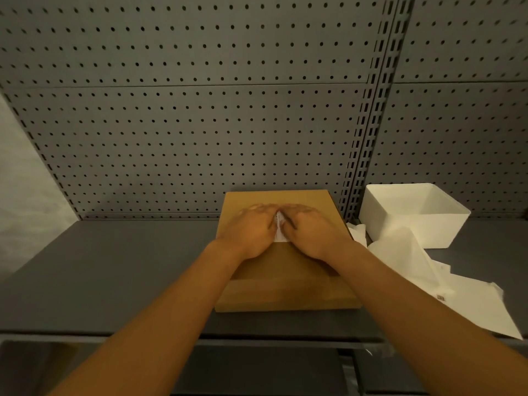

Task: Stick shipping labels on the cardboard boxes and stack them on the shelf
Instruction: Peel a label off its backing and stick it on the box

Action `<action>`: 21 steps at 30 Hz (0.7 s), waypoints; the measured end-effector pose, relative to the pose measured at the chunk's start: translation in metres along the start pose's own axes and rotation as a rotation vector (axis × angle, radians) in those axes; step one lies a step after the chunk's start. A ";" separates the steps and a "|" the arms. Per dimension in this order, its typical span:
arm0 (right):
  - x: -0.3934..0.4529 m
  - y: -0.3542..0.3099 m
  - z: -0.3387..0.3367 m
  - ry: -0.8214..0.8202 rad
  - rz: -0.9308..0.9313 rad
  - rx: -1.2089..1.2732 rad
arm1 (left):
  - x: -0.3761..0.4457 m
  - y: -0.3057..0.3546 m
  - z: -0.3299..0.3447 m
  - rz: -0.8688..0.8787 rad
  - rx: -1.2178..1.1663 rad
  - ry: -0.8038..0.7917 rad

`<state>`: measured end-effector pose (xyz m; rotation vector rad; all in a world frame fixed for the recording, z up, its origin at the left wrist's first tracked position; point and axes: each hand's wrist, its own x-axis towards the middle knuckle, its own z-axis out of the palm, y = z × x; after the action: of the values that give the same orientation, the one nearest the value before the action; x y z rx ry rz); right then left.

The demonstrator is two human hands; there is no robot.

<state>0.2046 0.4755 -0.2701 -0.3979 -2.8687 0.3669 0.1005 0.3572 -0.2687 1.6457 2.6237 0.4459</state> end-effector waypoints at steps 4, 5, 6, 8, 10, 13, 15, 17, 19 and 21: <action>0.004 0.015 -0.002 0.075 0.127 -0.036 | -0.002 -0.007 -0.009 -0.095 0.062 0.068; 0.005 0.014 -0.002 0.077 0.125 -0.031 | -0.003 -0.006 -0.009 -0.082 0.029 0.058; 0.006 0.009 0.000 0.063 0.087 -0.017 | -0.003 -0.003 -0.008 -0.053 -0.013 0.045; 0.007 -0.002 0.006 0.010 -0.018 0.011 | -0.003 0.001 -0.004 -0.019 -0.046 0.027; 0.003 -0.001 0.004 -0.023 -0.022 -0.009 | -0.004 -0.003 -0.004 -0.054 0.026 0.028; -0.002 0.017 -0.007 0.014 0.102 -0.066 | -0.012 -0.013 -0.009 -0.115 0.122 0.047; -0.005 0.015 -0.010 0.035 0.097 -0.028 | -0.016 -0.009 -0.009 -0.089 0.084 0.075; -0.010 0.002 -0.006 -0.010 -0.005 0.025 | -0.020 0.002 -0.003 -0.009 0.030 0.077; -0.017 -0.007 -0.003 -0.042 -0.055 0.025 | -0.024 0.005 0.002 0.029 0.028 0.065; -0.024 0.002 -0.009 -0.038 0.003 -0.024 | -0.030 -0.005 -0.002 -0.008 0.049 0.068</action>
<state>0.2298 0.4720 -0.2660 -0.4030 -2.9122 0.3450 0.1086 0.3285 -0.2722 1.6623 2.7102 0.4491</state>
